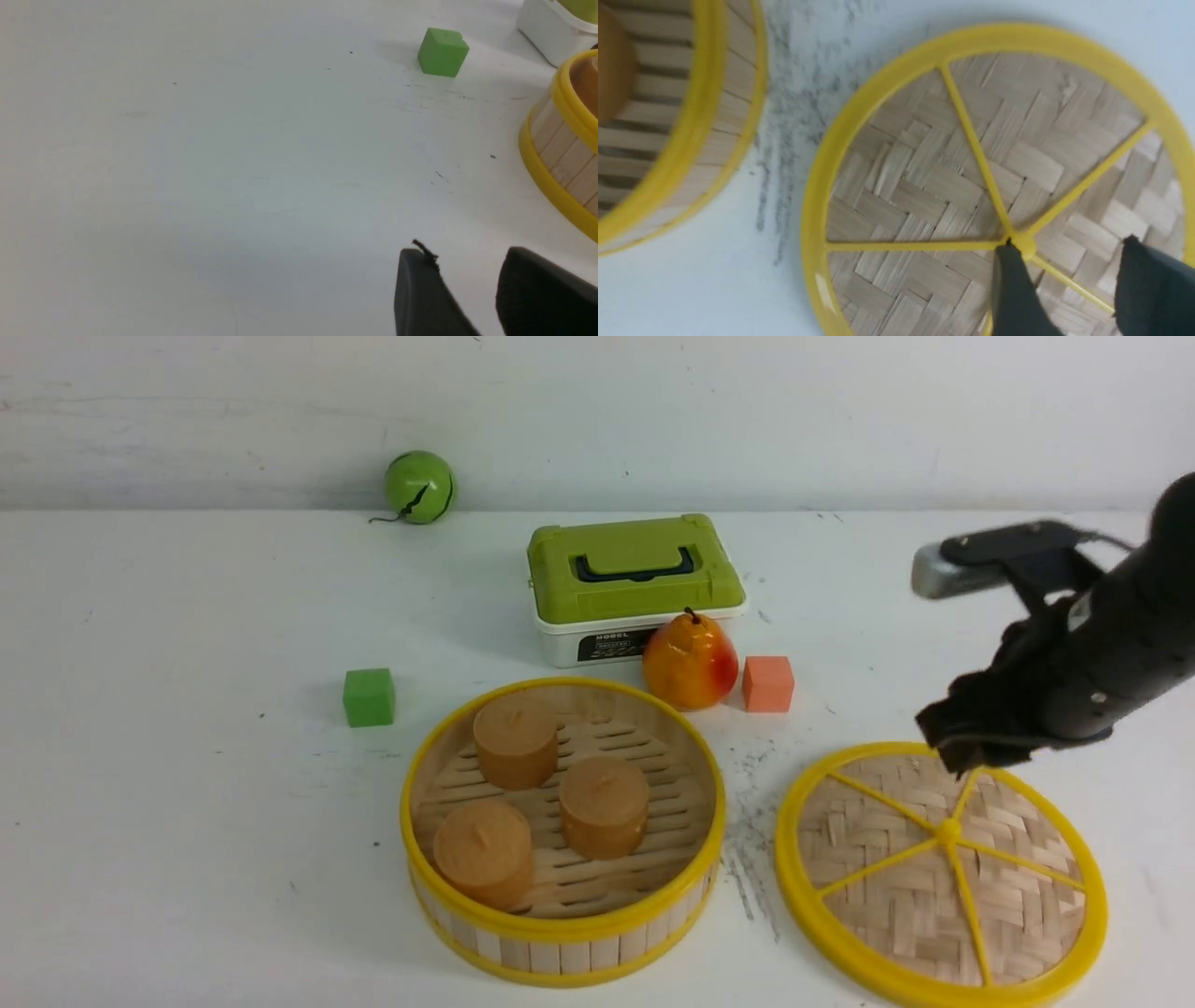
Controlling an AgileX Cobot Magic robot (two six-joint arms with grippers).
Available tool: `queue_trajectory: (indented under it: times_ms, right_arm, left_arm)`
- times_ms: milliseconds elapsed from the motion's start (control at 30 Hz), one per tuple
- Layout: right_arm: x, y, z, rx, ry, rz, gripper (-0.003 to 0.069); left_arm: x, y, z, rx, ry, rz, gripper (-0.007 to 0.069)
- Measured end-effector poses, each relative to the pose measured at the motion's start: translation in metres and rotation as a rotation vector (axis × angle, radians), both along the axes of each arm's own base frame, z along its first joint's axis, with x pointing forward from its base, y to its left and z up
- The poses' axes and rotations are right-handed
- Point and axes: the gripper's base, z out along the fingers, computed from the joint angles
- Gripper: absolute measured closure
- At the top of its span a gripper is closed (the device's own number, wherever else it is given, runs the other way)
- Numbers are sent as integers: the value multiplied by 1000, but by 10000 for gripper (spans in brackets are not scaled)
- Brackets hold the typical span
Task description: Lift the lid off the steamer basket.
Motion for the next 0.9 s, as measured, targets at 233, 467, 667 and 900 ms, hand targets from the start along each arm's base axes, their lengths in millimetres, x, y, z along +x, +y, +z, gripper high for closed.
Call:
queue_trajectory:
  times_ms: [233,467,667,900]
  right_arm:
    - [-70,-15,62,64,-235,-4,418]
    - [-137,-29,60,124,-385,-17,592]
    - [-187,-41,56,177,-562,-29,681]
    - [-204,-45,60,192,-637,-28,681]
  left_arm:
    - [0,0,0,0,5,0,384]
    - [0,0,-1,0,7,0,384]
    - [0,0,-1,0,8,0,384]
    - [0,0,-1,0,8,0,386]
